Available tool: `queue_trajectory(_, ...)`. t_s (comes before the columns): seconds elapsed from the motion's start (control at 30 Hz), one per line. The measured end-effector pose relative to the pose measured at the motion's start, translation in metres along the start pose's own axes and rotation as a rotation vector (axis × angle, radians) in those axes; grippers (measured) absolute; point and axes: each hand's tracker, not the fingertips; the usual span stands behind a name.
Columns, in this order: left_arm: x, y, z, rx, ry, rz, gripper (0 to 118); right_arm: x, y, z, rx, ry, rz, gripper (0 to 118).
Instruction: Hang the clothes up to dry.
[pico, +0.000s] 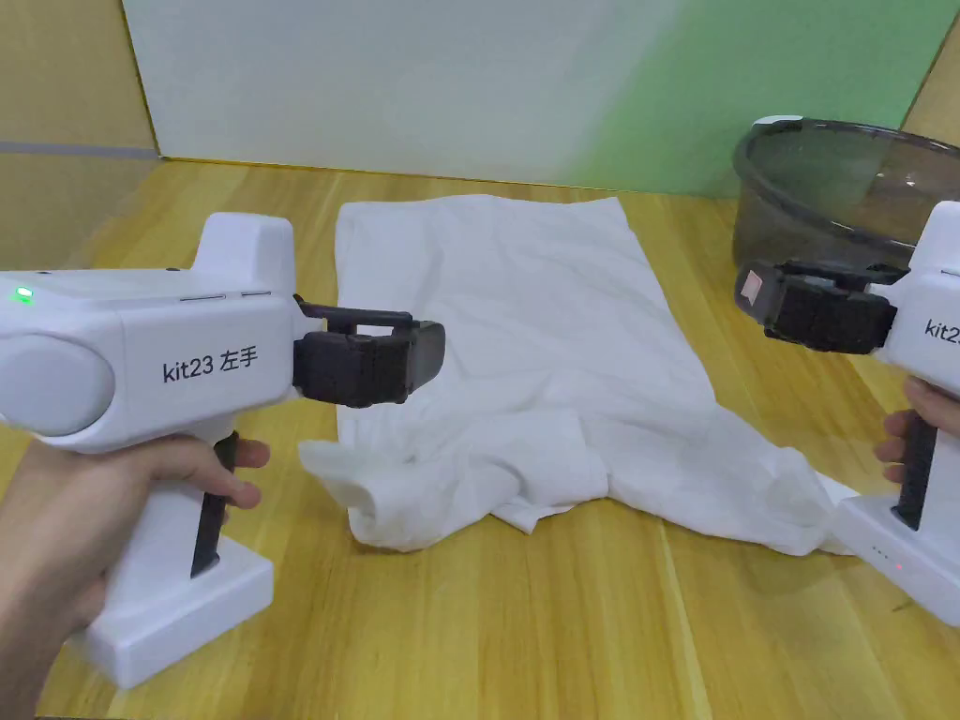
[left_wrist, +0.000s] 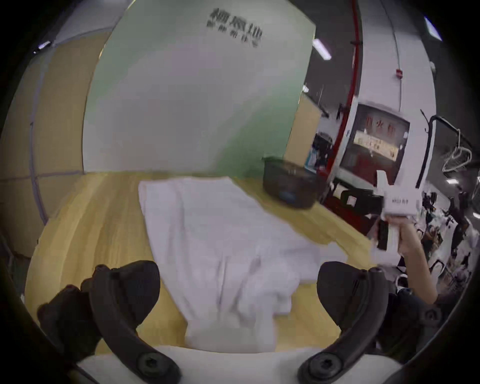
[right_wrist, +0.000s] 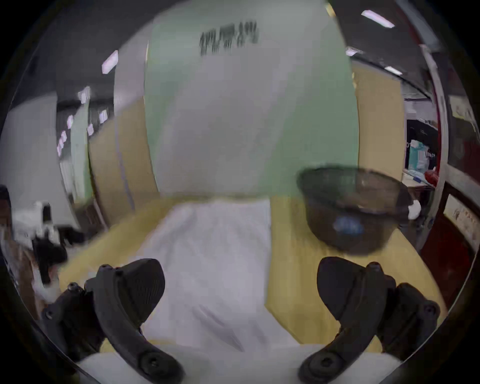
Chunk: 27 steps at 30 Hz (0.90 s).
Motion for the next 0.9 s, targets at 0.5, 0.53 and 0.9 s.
queue_trajectory(0.5, -0.006, -0.015, -0.081, 0.159, 0.447, -0.094, 0, -0.038, -0.018, -0.047, -0.025, -0.038, 0.013, 8)
queue_trajectory(0.53, -0.008, -0.016, -0.083, 0.149, 0.452, -0.070, 0, -0.037, -0.018, -0.046, -0.009, -0.049, 0.014, 8)
queue_trajectory(0.9, 0.037, -0.005, -0.084, 0.089, 0.173, -0.188, 0, 0.011, -0.004, -0.021, -0.437, -0.111, 0.163, 7)
